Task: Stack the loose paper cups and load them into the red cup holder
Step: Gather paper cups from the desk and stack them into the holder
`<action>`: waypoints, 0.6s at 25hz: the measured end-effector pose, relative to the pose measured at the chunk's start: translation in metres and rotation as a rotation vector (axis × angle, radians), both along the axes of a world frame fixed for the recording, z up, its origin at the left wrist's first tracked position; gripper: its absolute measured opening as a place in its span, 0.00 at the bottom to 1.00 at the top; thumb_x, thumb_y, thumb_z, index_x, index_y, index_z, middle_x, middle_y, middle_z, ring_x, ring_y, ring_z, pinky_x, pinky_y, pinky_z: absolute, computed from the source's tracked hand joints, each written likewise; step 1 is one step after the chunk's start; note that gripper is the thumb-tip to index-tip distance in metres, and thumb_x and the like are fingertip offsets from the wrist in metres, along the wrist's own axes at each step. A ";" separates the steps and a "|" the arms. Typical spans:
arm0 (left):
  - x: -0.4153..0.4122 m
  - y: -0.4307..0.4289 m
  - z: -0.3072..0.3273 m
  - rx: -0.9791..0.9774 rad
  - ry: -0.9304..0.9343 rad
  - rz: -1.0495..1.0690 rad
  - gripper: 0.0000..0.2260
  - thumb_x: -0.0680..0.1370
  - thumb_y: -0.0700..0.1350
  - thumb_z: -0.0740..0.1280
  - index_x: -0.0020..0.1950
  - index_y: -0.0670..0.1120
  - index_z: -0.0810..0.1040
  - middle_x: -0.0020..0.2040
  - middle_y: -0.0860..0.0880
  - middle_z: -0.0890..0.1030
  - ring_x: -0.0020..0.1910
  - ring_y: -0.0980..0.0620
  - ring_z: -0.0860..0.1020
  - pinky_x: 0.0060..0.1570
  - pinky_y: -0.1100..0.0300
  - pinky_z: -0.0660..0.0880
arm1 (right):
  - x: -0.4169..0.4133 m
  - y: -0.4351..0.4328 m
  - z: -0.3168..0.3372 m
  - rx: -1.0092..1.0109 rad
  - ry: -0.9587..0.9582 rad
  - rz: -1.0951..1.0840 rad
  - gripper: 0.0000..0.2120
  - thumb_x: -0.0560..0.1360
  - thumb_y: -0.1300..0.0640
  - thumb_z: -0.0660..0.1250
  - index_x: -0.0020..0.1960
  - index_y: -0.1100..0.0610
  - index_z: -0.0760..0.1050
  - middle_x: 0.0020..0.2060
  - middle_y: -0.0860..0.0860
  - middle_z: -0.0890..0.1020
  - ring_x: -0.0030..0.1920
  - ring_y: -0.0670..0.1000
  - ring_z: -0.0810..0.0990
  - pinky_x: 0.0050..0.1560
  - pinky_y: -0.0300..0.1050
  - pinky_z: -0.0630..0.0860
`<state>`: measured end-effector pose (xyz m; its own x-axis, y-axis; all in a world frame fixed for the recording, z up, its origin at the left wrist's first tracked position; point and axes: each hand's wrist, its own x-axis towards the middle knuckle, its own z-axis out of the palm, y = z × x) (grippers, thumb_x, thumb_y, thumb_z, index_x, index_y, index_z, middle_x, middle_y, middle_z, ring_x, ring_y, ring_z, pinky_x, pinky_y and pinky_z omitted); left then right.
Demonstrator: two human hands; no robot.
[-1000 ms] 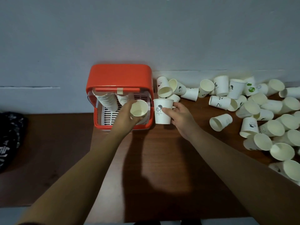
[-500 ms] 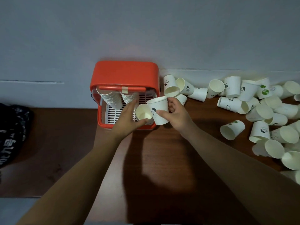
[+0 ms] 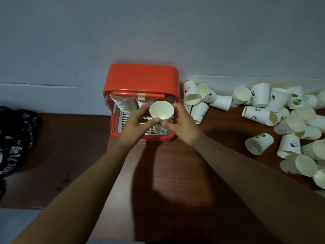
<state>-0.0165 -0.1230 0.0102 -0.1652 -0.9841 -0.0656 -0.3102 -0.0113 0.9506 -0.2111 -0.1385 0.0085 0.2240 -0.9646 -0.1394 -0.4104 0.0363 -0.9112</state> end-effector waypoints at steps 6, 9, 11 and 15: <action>0.005 -0.004 -0.014 0.056 -0.071 -0.037 0.28 0.75 0.52 0.74 0.74 0.58 0.69 0.68 0.59 0.76 0.67 0.59 0.74 0.65 0.51 0.74 | -0.004 0.000 -0.015 -0.058 0.128 0.049 0.29 0.71 0.48 0.75 0.68 0.53 0.70 0.60 0.48 0.75 0.60 0.46 0.73 0.58 0.41 0.72; 0.006 -0.004 -0.017 0.066 -0.087 -0.047 0.25 0.76 0.50 0.73 0.72 0.55 0.72 0.66 0.60 0.77 0.65 0.63 0.74 0.62 0.56 0.75 | -0.004 0.000 -0.024 0.003 0.148 0.057 0.29 0.72 0.47 0.74 0.69 0.53 0.70 0.59 0.48 0.73 0.59 0.45 0.73 0.58 0.44 0.75; 0.005 -0.003 -0.021 0.085 -0.083 -0.022 0.25 0.76 0.47 0.74 0.72 0.52 0.72 0.65 0.57 0.77 0.63 0.66 0.74 0.56 0.67 0.74 | -0.005 0.002 -0.028 0.015 0.109 0.063 0.30 0.72 0.48 0.74 0.70 0.51 0.68 0.62 0.47 0.73 0.63 0.46 0.72 0.62 0.47 0.75; 0.005 -0.004 -0.032 0.106 -0.173 -0.044 0.27 0.74 0.45 0.75 0.72 0.50 0.73 0.66 0.52 0.75 0.65 0.59 0.74 0.58 0.67 0.75 | -0.006 0.009 -0.037 -0.013 0.194 0.040 0.28 0.73 0.51 0.73 0.70 0.52 0.68 0.63 0.48 0.74 0.63 0.46 0.72 0.64 0.46 0.73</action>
